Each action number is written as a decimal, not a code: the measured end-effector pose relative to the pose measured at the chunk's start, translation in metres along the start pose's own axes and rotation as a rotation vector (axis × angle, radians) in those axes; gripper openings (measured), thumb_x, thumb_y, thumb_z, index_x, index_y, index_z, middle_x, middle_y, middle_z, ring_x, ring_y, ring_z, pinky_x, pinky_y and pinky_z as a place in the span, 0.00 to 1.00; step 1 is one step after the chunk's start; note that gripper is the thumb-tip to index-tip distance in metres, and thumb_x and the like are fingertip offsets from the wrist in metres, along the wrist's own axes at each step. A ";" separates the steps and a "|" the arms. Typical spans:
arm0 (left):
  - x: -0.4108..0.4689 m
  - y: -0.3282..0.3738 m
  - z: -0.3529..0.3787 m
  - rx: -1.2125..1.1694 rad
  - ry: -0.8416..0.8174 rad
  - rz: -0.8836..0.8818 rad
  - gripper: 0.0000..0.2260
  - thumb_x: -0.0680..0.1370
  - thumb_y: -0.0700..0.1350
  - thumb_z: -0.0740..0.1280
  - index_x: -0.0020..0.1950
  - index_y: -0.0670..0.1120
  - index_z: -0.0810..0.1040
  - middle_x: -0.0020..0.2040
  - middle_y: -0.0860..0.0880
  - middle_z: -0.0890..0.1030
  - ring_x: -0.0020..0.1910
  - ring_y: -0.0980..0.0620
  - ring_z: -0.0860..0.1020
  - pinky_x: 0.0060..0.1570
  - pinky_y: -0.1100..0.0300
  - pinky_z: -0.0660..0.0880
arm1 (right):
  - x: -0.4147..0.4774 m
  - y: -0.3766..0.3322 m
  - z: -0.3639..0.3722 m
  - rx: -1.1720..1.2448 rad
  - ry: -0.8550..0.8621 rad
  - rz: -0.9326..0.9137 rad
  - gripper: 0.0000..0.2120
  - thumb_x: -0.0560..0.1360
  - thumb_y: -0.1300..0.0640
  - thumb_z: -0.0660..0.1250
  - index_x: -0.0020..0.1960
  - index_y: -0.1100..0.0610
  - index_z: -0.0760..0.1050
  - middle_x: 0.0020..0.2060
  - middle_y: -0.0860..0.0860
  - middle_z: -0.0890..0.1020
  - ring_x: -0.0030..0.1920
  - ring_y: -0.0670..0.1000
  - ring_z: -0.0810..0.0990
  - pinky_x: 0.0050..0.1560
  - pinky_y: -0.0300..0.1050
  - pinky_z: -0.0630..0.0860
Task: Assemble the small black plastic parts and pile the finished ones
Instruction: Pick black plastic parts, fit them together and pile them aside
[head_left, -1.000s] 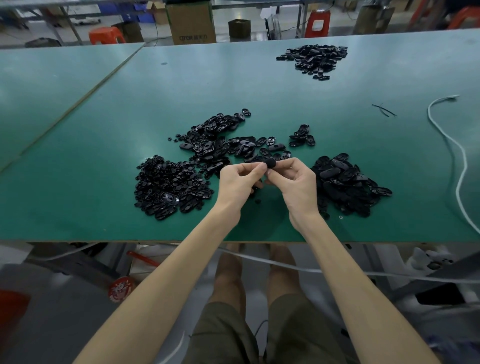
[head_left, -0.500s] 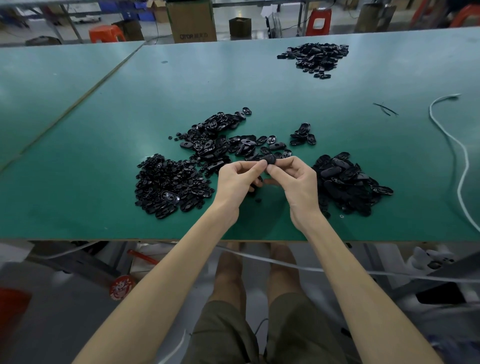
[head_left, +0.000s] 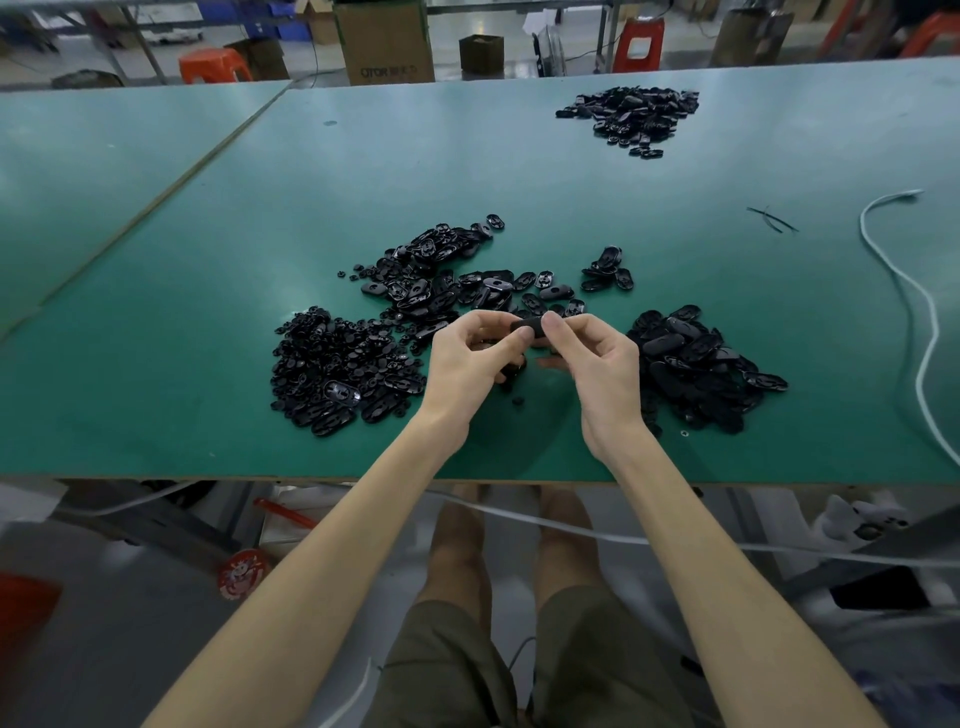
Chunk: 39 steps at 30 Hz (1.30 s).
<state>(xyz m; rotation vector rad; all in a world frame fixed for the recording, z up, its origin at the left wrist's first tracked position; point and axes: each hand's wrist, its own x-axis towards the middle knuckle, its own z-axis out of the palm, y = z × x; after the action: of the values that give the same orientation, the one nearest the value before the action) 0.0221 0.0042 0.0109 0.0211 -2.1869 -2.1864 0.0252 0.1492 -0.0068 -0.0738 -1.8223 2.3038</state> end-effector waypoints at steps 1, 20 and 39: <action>0.000 0.001 -0.001 -0.006 0.002 0.015 0.07 0.76 0.42 0.77 0.52 0.44 0.83 0.41 0.51 0.86 0.39 0.54 0.83 0.37 0.65 0.76 | 0.000 0.001 0.000 -0.019 -0.002 -0.007 0.08 0.78 0.55 0.75 0.47 0.61 0.85 0.44 0.58 0.87 0.47 0.53 0.84 0.54 0.52 0.82; 0.008 0.003 -0.010 -0.040 -0.016 0.112 0.04 0.78 0.41 0.74 0.53 0.46 0.84 0.40 0.52 0.86 0.35 0.58 0.80 0.38 0.67 0.75 | 0.002 0.006 0.001 -0.238 -0.167 -0.084 0.04 0.78 0.54 0.74 0.46 0.51 0.88 0.42 0.48 0.88 0.47 0.47 0.86 0.53 0.43 0.80; 0.013 0.004 -0.014 0.211 -0.156 0.177 0.09 0.80 0.33 0.70 0.58 0.40 0.84 0.46 0.43 0.87 0.42 0.49 0.85 0.48 0.55 0.82 | 0.002 0.005 0.000 -0.150 -0.080 -0.060 0.03 0.79 0.58 0.73 0.47 0.56 0.83 0.36 0.50 0.87 0.39 0.45 0.83 0.39 0.37 0.76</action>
<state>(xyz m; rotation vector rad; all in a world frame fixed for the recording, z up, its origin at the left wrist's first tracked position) 0.0101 -0.0107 0.0148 -0.3320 -2.3880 -1.9168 0.0226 0.1484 -0.0118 0.0507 -2.0060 2.1563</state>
